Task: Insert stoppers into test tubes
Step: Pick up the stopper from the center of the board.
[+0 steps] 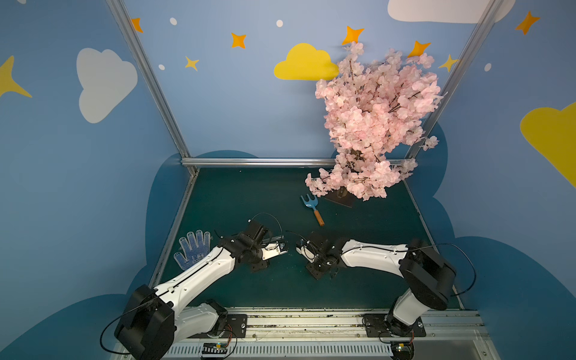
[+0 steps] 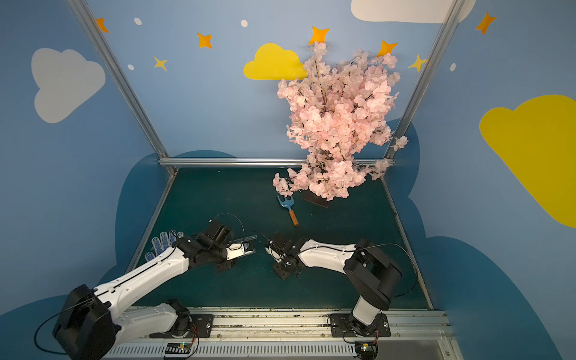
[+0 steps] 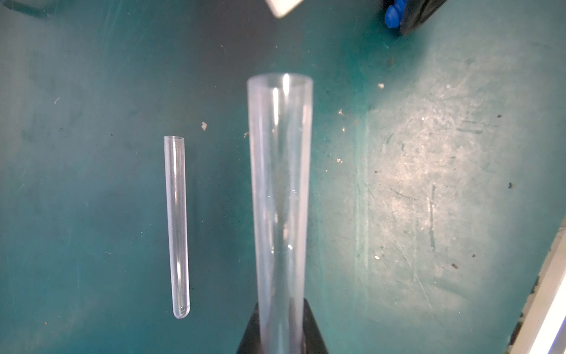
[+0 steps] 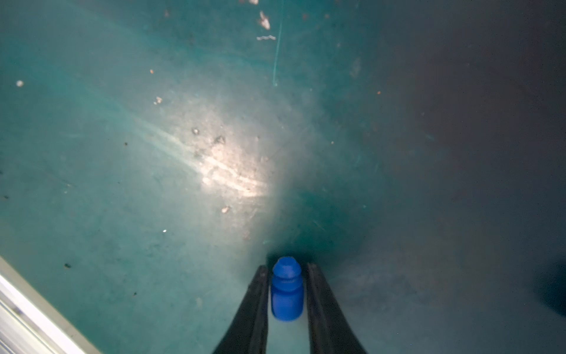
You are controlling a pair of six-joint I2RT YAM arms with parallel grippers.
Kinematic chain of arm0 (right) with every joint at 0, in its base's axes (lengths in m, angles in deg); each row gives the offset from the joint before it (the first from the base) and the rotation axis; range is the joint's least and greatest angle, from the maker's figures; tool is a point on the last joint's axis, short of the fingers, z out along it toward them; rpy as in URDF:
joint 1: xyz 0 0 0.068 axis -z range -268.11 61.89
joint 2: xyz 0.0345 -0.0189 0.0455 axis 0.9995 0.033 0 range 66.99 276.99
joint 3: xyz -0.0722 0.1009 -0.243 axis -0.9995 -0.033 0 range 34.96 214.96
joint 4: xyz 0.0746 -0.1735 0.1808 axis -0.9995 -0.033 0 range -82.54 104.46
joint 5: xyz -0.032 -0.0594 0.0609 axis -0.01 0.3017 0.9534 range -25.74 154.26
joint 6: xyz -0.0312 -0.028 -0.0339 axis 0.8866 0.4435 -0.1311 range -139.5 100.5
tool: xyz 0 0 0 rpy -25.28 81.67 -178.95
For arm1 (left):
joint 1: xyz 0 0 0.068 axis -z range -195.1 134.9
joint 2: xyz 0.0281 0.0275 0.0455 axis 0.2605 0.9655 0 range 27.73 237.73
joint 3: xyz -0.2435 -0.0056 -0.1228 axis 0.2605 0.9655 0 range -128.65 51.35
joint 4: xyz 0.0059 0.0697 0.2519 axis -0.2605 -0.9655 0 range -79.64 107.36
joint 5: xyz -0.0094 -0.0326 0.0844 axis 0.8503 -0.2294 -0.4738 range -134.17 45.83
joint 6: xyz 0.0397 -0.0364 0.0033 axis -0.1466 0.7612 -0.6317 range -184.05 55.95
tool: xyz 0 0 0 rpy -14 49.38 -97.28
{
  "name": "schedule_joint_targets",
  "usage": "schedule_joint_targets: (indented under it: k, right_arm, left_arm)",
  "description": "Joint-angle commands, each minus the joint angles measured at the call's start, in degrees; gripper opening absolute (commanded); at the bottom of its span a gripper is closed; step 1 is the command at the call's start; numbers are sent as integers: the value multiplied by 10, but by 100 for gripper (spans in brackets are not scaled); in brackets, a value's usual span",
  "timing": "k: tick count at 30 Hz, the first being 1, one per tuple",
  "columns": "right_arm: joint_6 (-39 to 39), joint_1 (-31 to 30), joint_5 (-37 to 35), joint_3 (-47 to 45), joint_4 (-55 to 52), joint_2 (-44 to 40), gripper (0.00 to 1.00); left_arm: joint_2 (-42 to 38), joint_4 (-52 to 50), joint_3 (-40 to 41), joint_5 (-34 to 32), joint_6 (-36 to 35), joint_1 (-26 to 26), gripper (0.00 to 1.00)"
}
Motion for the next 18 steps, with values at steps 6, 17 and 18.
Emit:
schedule_joint_targets:
  k: [6, 17, 18]
  right_arm:
    - [-2, -4, -10, -7, -22, -8, 28]
    - [-5, -13, -14, -15, -32, -26, 28]
    - [-5, -13, -15, -15, -33, -26, 28]
  left_arm:
    - [-10, -8, -1, 4, 2, -2, 2]
    - [-13, -8, -1, 2, 2, -2, 3]
    - [-13, -8, 0, 2, 2, -2, 2]
